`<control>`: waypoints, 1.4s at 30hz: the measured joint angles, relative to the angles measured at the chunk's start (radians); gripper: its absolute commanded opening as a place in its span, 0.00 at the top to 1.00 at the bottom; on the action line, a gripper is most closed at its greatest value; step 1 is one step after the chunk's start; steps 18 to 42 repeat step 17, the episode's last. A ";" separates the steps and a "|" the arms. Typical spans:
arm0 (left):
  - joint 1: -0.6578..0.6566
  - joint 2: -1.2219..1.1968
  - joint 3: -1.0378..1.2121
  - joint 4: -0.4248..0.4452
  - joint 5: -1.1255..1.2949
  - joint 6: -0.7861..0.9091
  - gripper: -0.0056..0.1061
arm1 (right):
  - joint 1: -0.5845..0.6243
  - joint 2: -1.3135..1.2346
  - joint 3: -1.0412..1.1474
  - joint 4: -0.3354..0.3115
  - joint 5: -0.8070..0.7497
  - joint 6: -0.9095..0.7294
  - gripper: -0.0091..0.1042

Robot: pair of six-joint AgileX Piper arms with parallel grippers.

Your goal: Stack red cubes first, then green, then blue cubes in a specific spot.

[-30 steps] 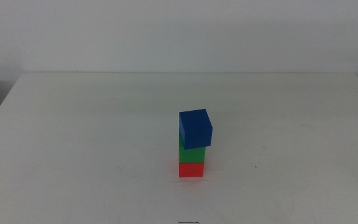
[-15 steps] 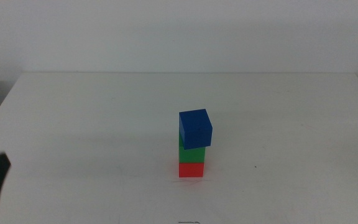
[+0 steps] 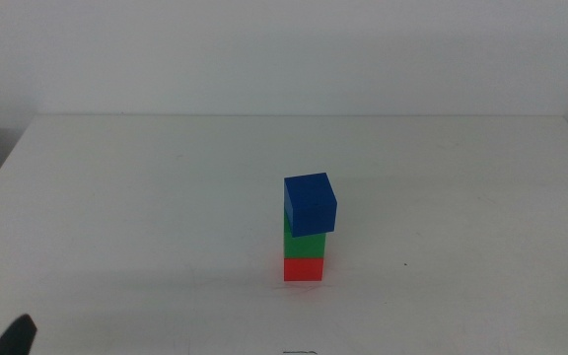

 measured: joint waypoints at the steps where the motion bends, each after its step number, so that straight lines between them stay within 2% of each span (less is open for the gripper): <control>1: 0.000 -0.001 0.011 0.000 0.000 0.000 0.11 | 0.000 -0.003 0.006 -0.001 -0.003 0.000 0.29; 16: 0.000 -0.001 0.051 0.002 0.022 0.000 0.11 | 0.000 -0.121 0.026 0.000 0.012 0.000 0.29; 42: 0.000 -0.002 0.051 0.002 0.022 0.000 0.11 | 0.000 -0.122 0.026 0.000 0.013 0.000 0.29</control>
